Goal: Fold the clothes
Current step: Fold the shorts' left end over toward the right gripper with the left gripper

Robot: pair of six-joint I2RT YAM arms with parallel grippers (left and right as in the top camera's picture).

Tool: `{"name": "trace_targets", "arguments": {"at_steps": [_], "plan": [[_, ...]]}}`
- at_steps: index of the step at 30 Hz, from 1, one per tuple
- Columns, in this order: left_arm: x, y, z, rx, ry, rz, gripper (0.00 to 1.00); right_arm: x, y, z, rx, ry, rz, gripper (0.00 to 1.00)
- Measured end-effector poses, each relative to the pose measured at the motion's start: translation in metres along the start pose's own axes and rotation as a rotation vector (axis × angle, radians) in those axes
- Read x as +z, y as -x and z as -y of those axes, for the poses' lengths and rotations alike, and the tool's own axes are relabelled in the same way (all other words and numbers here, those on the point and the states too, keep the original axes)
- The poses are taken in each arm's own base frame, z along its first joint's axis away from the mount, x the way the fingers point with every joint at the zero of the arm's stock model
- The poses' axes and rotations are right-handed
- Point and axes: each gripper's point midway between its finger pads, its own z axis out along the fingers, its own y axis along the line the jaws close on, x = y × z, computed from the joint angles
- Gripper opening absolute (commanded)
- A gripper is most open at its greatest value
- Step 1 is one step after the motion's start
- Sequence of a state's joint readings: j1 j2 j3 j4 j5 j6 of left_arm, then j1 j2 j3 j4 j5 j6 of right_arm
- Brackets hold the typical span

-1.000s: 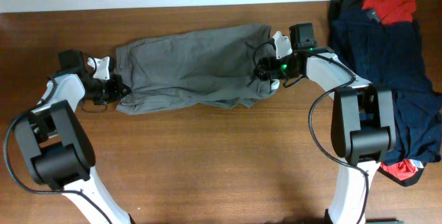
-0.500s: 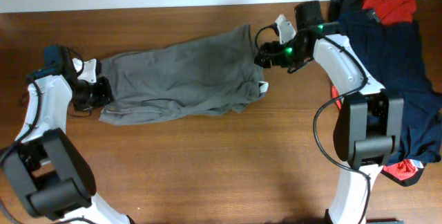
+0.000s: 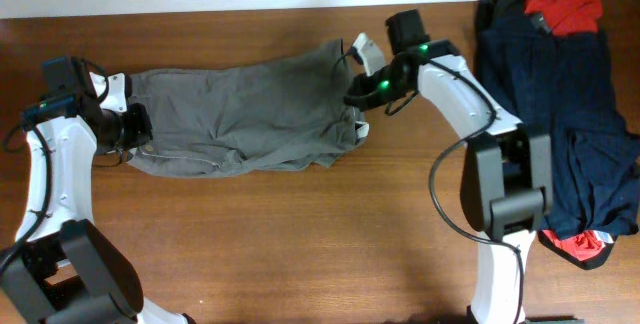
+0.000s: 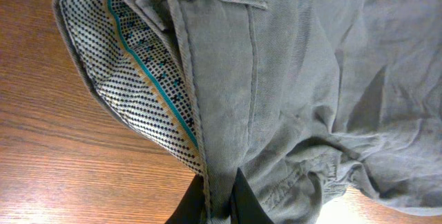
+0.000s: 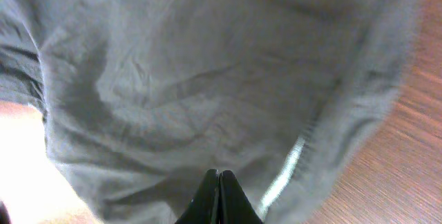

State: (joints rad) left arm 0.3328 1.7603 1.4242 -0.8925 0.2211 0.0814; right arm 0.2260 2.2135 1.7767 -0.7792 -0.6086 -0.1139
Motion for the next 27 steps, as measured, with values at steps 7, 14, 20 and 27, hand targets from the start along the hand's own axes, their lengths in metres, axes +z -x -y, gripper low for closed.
{"name": "trace_targets", "arguments": {"at_steps": [7, 14, 20, 27], "plan": [[0.001, 0.002, 0.009, 0.016, -0.013, 0.007, 0.01, 0.053, -0.037, 0.030, 0.052, 0.017, -0.114, 0.04], [0.006, 0.005, 0.046, 0.089, -0.046, 0.008, 0.01, 0.056, -0.036, 0.030, 0.056, 0.034, -0.114, 0.04], [-0.017, 0.040, 0.129, 0.241, -0.130, 0.130, 0.01, 0.056, -0.035, 0.030, 0.057, 0.038, -0.114, 0.04], [-0.036, 0.042, 0.275, 0.513, -0.314, 0.297, 0.01, 0.056, -0.036, 0.030, 0.060, 0.037, -0.118, 0.04]]}}
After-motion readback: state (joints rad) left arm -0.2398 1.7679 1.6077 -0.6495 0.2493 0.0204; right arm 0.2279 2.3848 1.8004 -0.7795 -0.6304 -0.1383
